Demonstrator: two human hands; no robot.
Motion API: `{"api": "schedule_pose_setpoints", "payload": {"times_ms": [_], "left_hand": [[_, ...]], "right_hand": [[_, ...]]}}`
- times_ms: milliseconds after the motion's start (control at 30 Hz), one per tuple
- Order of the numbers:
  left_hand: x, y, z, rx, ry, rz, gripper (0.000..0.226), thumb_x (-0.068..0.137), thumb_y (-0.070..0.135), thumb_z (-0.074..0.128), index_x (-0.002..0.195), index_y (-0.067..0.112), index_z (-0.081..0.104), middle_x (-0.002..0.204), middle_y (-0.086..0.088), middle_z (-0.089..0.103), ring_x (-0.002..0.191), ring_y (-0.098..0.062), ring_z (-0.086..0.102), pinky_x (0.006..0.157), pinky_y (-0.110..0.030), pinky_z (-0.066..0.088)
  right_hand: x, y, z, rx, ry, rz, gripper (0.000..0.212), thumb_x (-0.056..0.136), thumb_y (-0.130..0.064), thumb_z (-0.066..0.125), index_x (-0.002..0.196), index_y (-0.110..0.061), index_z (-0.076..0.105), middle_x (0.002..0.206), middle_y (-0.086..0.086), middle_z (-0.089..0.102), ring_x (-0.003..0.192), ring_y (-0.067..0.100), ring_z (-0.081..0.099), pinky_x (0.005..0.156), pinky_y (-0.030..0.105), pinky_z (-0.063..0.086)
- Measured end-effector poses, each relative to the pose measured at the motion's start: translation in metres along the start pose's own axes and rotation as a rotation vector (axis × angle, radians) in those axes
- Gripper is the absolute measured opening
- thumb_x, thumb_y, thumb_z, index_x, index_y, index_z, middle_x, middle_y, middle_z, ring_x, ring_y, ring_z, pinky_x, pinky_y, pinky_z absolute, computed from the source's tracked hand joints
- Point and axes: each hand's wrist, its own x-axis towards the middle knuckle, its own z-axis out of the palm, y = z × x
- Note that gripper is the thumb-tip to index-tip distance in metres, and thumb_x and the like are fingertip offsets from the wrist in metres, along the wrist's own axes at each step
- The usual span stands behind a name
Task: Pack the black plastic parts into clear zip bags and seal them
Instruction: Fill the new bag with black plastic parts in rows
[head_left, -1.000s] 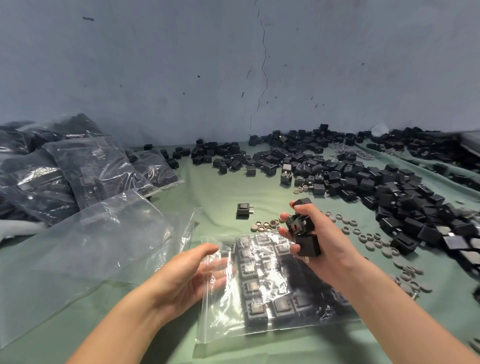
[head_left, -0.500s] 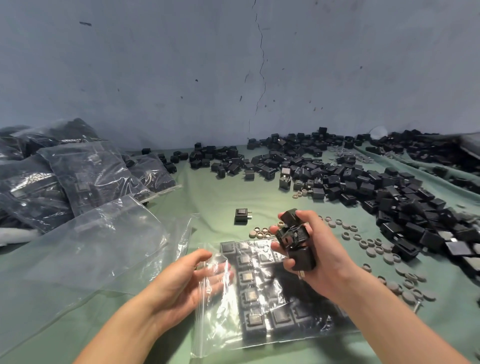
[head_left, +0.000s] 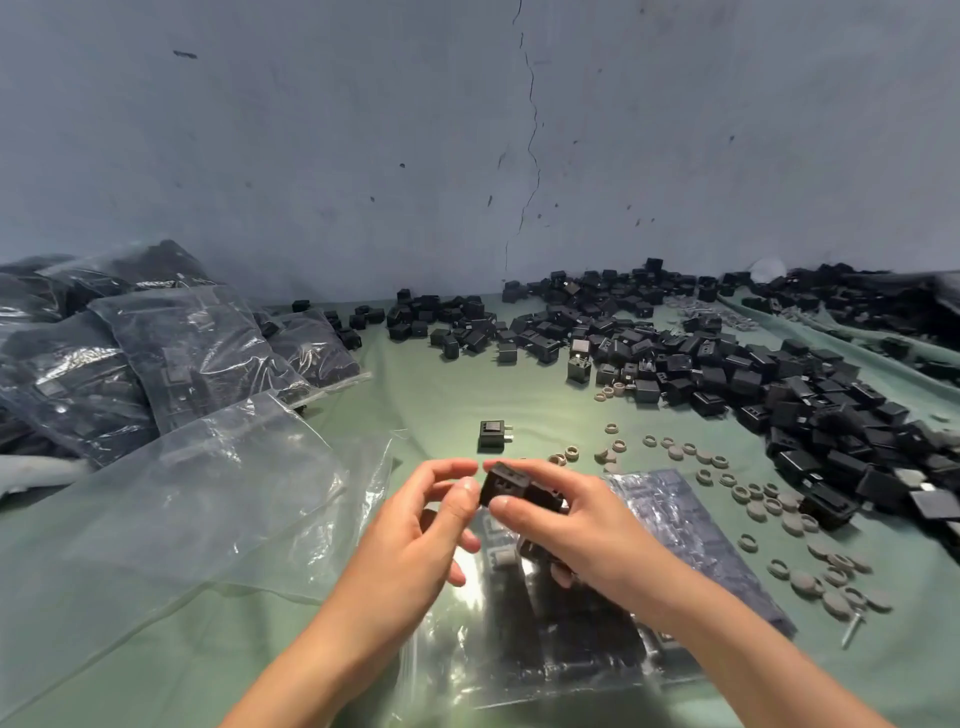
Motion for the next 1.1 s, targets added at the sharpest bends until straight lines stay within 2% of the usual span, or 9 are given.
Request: {"api": "schedule_pose_setpoints", "payload": {"times_ms": [133,267,367,467,567,700,800,933,1100], "left_hand": [[-0.001,-0.003,0.009,-0.121,-0.005,-0.199,0.024,0.090,0.026,0.065,0.112,0.017,0.060,0.079,0.002,0.068,0.069,-0.013,0.067,0.053,-0.030,0.051],[-0.003,0.001,0.011,-0.275,0.045,-0.343,0.016,0.092,0.009,0.062,0.108,0.009,0.060,0.071,-0.003,0.067,0.061,-0.015,0.064,0.046,-0.028,0.047],[-0.002,0.007,-0.002,-0.255,0.059,-0.363,0.021,0.085,0.013,0.066,0.106,0.010,0.062,0.080,-0.007,0.070,0.063,-0.015,0.062,0.049,-0.029,0.047],[0.005,0.006,-0.033,0.147,0.210,-0.329,0.017,0.085,0.021,0.067,0.100,0.017,0.062,0.080,-0.003,0.069,0.067,-0.016,0.059,0.058,-0.030,0.047],[0.002,-0.005,-0.063,0.441,0.245,-0.365,0.007,0.089,0.023,0.062,0.095,0.025,0.062,0.080,0.004,0.069,0.073,-0.012,0.061,0.066,-0.030,0.050],[-0.007,-0.025,-0.063,0.575,0.062,-0.393,0.009,0.088,0.023,0.066,0.095,0.028,0.063,0.081,0.000,0.070,0.059,-0.015,0.054,0.058,-0.026,0.046],[-0.001,-0.032,-0.052,0.571,-0.007,-0.326,0.015,0.091,0.023,0.065,0.102,0.031,0.059,0.088,0.000,0.066,0.062,-0.009,0.054,0.053,-0.021,0.044],[0.007,-0.031,-0.049,0.475,0.043,-0.379,0.016,0.099,0.018,0.051,0.109,0.029,0.057,0.087,-0.002,0.063,0.062,-0.014,0.053,0.056,-0.027,0.044],[-0.001,-0.016,-0.041,0.116,0.130,-0.542,0.009,0.099,0.023,0.056,0.107,0.020,0.060,0.097,-0.011,0.059,0.060,-0.019,0.059,0.052,-0.029,0.052]], "right_hand": [[-0.002,0.007,0.007,-0.282,0.033,-0.142,0.036,0.092,-0.038,0.071,0.127,-0.043,0.065,0.100,-0.013,0.068,0.092,0.001,0.064,0.078,0.020,0.051],[-0.003,0.009,0.010,-0.383,-0.015,-0.115,0.048,0.091,-0.036,0.072,0.137,-0.041,0.058,0.114,-0.017,0.063,0.108,-0.003,0.058,0.092,0.016,0.045],[-0.003,0.007,0.008,-0.244,-0.103,-0.066,0.046,0.092,-0.033,0.071,0.135,-0.044,0.059,0.109,-0.016,0.068,0.085,-0.005,0.065,0.073,0.012,0.049],[-0.003,0.006,-0.005,-0.067,-0.075,0.029,0.033,0.093,-0.036,0.069,0.121,-0.053,0.064,0.085,-0.011,0.070,0.050,0.005,0.051,0.047,0.018,0.044],[0.002,0.005,-0.020,0.130,0.081,0.147,0.022,0.091,-0.033,0.070,0.108,-0.047,0.073,0.086,0.002,0.072,0.052,0.009,0.052,0.044,0.023,0.044],[0.008,0.009,-0.027,0.351,0.211,0.259,0.019,0.096,-0.023,0.062,0.103,-0.030,0.079,0.098,0.003,0.074,0.058,0.011,0.063,0.041,0.025,0.041],[0.008,0.011,-0.025,0.392,0.240,0.299,0.020,0.098,-0.024,0.060,0.101,-0.026,0.080,0.107,0.009,0.073,0.060,0.014,0.064,0.042,0.025,0.041],[0.006,0.010,-0.025,0.411,0.243,0.330,0.021,0.098,-0.025,0.059,0.097,-0.027,0.080,0.105,0.008,0.073,0.064,0.017,0.066,0.043,0.025,0.041],[0.009,0.011,-0.028,0.446,0.250,0.349,0.022,0.098,-0.026,0.058,0.103,-0.023,0.079,0.103,0.008,0.074,0.064,0.019,0.065,0.041,0.025,0.039]]}}
